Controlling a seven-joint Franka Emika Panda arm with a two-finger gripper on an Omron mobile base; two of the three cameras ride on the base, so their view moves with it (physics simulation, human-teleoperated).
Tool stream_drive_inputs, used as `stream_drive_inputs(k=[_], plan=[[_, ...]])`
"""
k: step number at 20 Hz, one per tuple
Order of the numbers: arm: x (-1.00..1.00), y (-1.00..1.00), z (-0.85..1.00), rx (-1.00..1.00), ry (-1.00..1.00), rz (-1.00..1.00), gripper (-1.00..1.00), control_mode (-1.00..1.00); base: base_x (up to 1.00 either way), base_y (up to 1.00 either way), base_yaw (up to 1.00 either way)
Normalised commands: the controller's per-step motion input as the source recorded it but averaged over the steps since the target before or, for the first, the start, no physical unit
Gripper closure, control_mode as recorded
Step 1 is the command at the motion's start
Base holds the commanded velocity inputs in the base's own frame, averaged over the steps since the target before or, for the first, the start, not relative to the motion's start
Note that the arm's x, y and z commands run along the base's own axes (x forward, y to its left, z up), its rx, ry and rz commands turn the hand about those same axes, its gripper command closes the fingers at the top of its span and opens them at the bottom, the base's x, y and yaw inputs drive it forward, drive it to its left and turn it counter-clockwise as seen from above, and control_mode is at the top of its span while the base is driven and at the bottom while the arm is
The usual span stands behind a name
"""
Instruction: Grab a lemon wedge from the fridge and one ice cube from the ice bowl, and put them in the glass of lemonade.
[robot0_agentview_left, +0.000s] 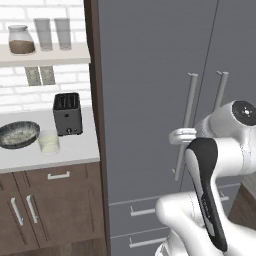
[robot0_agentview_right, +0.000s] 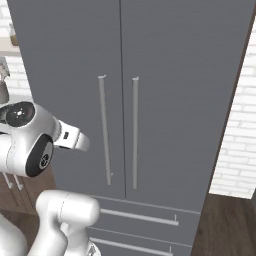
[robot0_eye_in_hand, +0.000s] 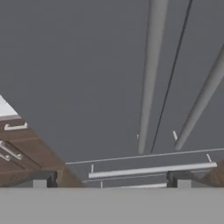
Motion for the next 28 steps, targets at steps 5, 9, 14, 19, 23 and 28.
stream_drive_inputs(k=[5, 9, 14, 19, 23, 28], plan=[[0.23, -0.23, 0.0, 0.0, -0.02, 0.01, -1.0, -1.0, 0.0, 0.0, 0.0], [0.27, -0.36, 0.0, 0.01, -0.02, 0.04, -1.0, -1.0, 0.0, 0.0, 0.0], [0.01, -0.52, 0.0, 0.03, -0.06, 0.02, -1.0, -1.0, 0.0, 0.0, 0.0], [0.0, -0.17, 0.0, 0.01, -0.02, 0.0, -1.0, -1.0, 0.0, 0.0, 0.0], [-0.02, -0.01, 0.0, 0.0, 0.0, -0.01, -1.0, -1.0, 0.0, 0.0, 0.0], [-0.45, -0.34, 0.0, 0.03, -0.14, 0.0, -1.0, -1.0, 0.0, 0.0, 0.0]])
